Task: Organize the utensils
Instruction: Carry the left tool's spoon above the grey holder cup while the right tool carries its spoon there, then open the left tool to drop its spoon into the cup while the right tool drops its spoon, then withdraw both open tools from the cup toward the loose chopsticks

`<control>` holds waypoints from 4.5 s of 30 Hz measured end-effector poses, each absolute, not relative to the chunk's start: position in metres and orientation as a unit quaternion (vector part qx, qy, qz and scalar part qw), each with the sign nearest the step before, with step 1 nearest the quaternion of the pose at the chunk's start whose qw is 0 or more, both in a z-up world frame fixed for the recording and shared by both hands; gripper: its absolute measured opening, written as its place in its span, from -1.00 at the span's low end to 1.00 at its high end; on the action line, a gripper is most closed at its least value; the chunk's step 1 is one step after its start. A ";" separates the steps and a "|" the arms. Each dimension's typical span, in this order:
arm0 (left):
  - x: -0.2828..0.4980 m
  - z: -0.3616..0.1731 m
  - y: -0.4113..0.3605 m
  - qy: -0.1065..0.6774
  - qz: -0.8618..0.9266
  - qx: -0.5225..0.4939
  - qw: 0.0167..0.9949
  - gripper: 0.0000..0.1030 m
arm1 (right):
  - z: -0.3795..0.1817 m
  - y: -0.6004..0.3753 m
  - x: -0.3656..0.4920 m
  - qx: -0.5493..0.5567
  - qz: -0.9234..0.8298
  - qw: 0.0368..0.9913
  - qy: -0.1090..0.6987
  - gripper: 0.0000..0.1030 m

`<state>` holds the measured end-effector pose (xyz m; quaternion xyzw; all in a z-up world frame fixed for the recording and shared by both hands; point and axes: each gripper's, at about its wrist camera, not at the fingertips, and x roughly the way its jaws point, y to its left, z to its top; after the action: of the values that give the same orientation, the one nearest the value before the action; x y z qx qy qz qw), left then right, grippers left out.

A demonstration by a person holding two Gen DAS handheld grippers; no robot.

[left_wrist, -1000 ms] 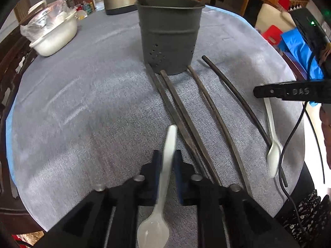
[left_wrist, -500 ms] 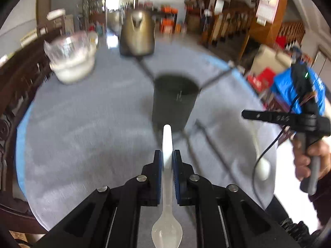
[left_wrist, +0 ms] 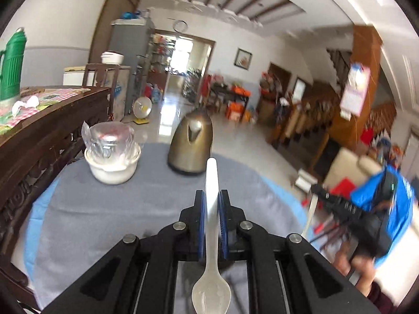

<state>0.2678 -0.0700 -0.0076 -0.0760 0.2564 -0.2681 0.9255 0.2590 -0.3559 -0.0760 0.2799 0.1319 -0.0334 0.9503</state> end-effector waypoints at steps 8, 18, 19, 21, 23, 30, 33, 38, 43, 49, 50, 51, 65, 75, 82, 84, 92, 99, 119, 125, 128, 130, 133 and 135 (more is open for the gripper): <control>0.319 -0.035 -0.105 0.250 -0.205 -0.144 0.935 -0.78 | -0.085 -0.359 0.313 0.297 -0.022 0.948 0.115 -0.95; 0.330 -0.085 -0.127 0.264 -0.181 -0.134 0.938 -0.78 | -0.096 -0.357 0.337 0.321 0.013 0.941 0.103 -0.95; 0.328 -0.083 -0.127 0.261 -0.184 -0.132 0.938 -0.79 | -0.097 -0.357 0.338 0.321 0.016 0.941 0.103 -0.95; 0.327 -0.079 -0.128 0.253 -0.188 -0.123 0.941 -0.78 | -0.098 -0.355 0.340 0.318 0.021 0.942 0.103 -0.95; 0.323 -0.072 -0.129 0.245 -0.191 -0.108 0.944 -0.78 | -0.099 -0.354 0.342 0.321 0.025 0.941 0.103 -0.95; 0.297 -0.049 -0.106 0.219 -0.188 -0.085 0.954 -0.77 | -0.094 -0.348 0.343 0.323 0.063 0.939 0.098 -0.95; 0.275 -0.042 -0.091 0.217 -0.177 -0.063 0.958 -0.50 | -0.094 -0.341 0.349 0.318 0.085 0.938 0.104 -0.95; 0.228 -0.055 -0.068 0.221 -0.146 -0.002 0.964 0.15 | -0.103 -0.324 0.362 0.303 0.098 0.940 0.120 -0.95; 0.197 -0.082 -0.045 0.257 -0.130 0.023 0.957 0.18 | -0.122 -0.315 0.367 0.296 0.105 0.937 0.152 -0.88; 0.187 -0.100 -0.026 0.302 -0.119 -0.001 0.946 0.18 | -0.132 -0.321 0.338 0.307 0.099 0.930 0.177 -0.88; 0.186 -0.101 -0.025 0.306 -0.119 -0.003 0.945 0.18 | -0.133 -0.324 0.330 0.309 0.094 0.930 0.174 -0.87; 0.184 -0.101 -0.025 0.308 -0.120 -0.004 0.944 0.18 | -0.133 -0.327 0.321 0.313 0.090 0.929 0.175 -0.87; 0.118 -0.073 -0.044 0.294 -0.188 0.000 0.937 0.41 | -0.104 -0.350 0.167 0.321 0.035 0.937 0.137 0.38; 0.049 -0.062 -0.039 0.261 -0.309 -0.167 0.899 0.44 | -0.070 -0.327 0.100 0.338 0.038 0.936 0.095 0.42; 0.022 -0.071 -0.048 0.253 -0.374 -0.199 0.870 0.43 | -0.026 -0.323 0.074 0.353 -0.026 0.935 0.014 0.42; 0.015 -0.065 -0.049 0.237 -0.387 -0.182 0.872 0.44 | -0.016 -0.323 0.069 0.323 -0.078 0.943 -0.001 0.42; 0.031 -0.061 -0.029 0.193 -0.250 -0.070 0.946 0.58 | -0.013 -0.334 0.062 0.232 -0.171 0.957 0.043 0.42; 0.111 -0.096 -0.015 0.228 -0.120 0.090 0.962 0.65 | -0.036 -0.332 0.046 0.172 -0.186 0.965 0.066 0.42; 0.158 -0.125 -0.010 0.308 -0.060 0.070 0.947 0.65 | -0.143 -0.316 0.049 0.156 -0.081 0.958 0.225 0.42; 0.143 -0.126 -0.007 0.317 -0.071 0.042 0.945 0.65 | -0.154 -0.314 0.040 0.161 -0.075 0.955 0.237 0.42; 0.136 -0.126 -0.010 0.314 -0.078 0.043 0.945 0.65 | -0.154 -0.319 0.041 0.175 -0.076 0.952 0.238 0.42; 0.134 -0.125 -0.011 0.313 -0.078 0.043 0.946 0.65 | -0.151 -0.323 0.046 0.186 -0.077 0.950 0.239 0.42; 0.131 -0.121 -0.011 0.311 -0.078 0.035 0.946 0.65 | -0.150 -0.326 0.047 0.198 -0.078 0.948 0.239 0.42; 0.127 -0.117 -0.011 0.304 -0.080 0.033 0.949 0.65 | -0.149 -0.326 0.048 0.199 -0.076 0.948 0.238 0.42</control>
<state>0.1271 -0.0106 -0.1170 0.0326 0.3044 -0.0803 0.9486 0.0481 -0.3261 -0.1492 0.1985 0.2385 -0.0762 0.9476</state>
